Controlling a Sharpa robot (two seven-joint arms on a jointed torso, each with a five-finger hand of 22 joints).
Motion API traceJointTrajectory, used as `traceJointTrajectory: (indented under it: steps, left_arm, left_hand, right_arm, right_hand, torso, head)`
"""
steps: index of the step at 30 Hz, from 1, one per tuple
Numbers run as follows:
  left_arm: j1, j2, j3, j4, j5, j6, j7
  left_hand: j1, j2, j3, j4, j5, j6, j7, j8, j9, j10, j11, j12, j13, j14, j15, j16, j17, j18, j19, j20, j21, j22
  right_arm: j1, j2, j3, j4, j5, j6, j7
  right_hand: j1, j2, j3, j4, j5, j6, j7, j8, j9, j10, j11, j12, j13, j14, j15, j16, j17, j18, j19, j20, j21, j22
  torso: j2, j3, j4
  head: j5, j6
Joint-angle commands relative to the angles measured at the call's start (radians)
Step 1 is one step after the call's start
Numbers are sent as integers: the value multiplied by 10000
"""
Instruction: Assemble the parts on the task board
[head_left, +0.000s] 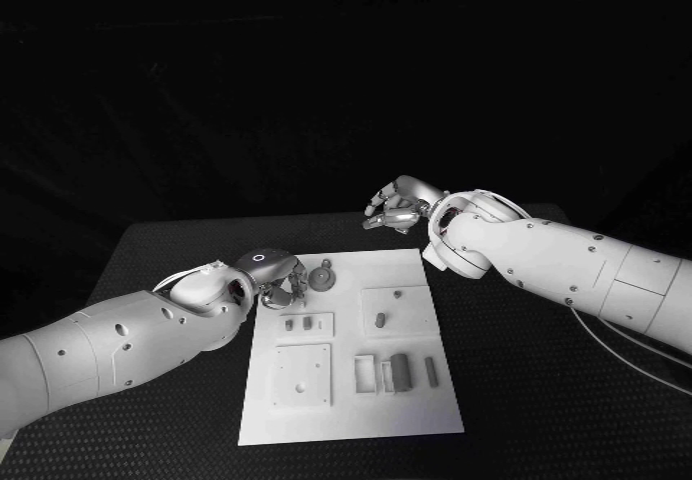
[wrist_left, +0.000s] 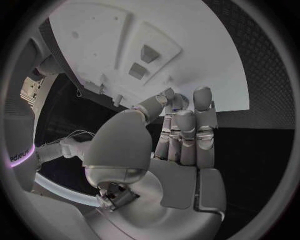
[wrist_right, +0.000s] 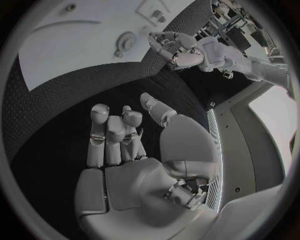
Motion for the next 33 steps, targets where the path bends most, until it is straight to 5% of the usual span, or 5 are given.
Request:
traceJointTrajectory:
  steps: [1,33]
  left_arm:
    - [5,57,-1,-21,31,129,8]
    - [-2,64,-105,-54,27,391,50]
  left_hand:
    - [-87,2,54,-12,27,78,27,25,10,50,5,-34,0,5,-65,-61,-12,727,28,-59,-51,118]
    - [-110,-22,72,-10,18,52,36,5,1,38,12,-77,9,-7,-60,-74,-19,703,20,-74,-78,118]
  right_arm:
    - [-2,16,3,6,-13,68,65]
    - [-3,55,3,-25,-9,74,71]
  right_hand:
    - [-89,-2,-6,79,-21,-17,50,-42,13,-63,5,45,12,52,34,-37,9,200,6,-89,-16,124]
    - [-93,0,-7,85,-21,-22,51,-45,15,-65,6,48,11,51,34,-39,10,200,6,-89,-17,125]
  torso:
    - [5,5,-4]
    - [5,6,-9]
  head:
    - [7,-12]
    - [-14,-58]
